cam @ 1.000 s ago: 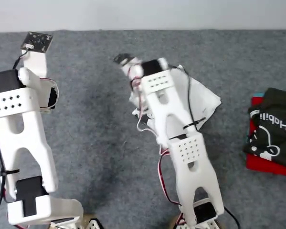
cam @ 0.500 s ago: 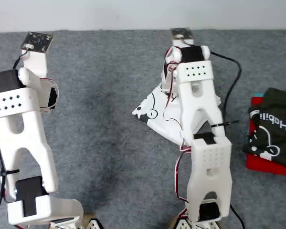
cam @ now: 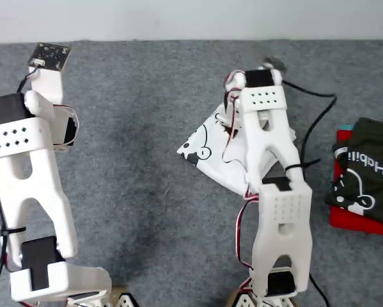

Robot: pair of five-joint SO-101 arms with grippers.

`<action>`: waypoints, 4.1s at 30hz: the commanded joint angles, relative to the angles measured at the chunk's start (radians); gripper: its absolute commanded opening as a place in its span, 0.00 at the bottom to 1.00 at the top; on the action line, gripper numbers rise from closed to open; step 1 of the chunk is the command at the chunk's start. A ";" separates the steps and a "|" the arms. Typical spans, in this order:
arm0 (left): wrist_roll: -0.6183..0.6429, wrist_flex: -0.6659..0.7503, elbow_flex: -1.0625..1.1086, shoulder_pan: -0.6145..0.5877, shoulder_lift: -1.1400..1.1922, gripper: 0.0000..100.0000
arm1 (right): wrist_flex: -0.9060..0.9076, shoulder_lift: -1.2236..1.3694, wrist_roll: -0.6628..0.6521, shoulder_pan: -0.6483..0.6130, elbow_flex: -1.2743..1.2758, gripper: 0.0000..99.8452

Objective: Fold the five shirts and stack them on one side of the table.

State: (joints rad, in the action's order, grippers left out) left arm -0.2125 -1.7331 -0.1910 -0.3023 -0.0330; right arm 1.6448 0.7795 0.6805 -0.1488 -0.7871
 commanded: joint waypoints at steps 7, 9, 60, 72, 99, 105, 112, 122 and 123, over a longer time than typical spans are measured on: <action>0.000 -0.020 -0.008 0.002 -0.051 0.02 | -0.130 0.174 0.068 0.027 -0.006 0.46; 0.000 -0.020 -0.008 0.002 -0.051 0.02 | -0.134 0.203 0.071 0.022 -0.006 0.46; 0.000 -0.021 -0.008 0.002 -0.051 0.02 | 0.150 -0.952 -0.908 0.458 0.358 0.01; 0.021 -0.021 -0.008 0.003 -0.051 0.02 | 0.073 -0.955 -1.152 0.753 0.377 0.01; 0.043 -0.021 -0.008 0.104 -0.051 0.02 | 0.114 -0.550 -1.318 0.869 0.112 0.11; 0.044 -0.021 -0.008 0.104 -0.051 0.02 | 0.143 -0.489 -1.316 0.834 0.169 0.03; 0.044 -0.021 -0.008 0.104 -0.051 0.02 | 0.116 -0.249 -1.316 0.765 0.245 0.01; 0.043 -0.021 -0.008 0.104 -0.051 0.02 | 0.114 -0.323 -1.324 0.828 0.035 0.01; 0.043 -0.021 -0.008 0.104 -0.051 0.02 | 0.111 -0.341 -1.324 0.846 0.006 0.01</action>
State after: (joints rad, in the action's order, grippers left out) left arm -0.1726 -1.7331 -0.1910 -0.2010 -0.0330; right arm 1.7415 0.5524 -0.6360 0.6460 -0.6613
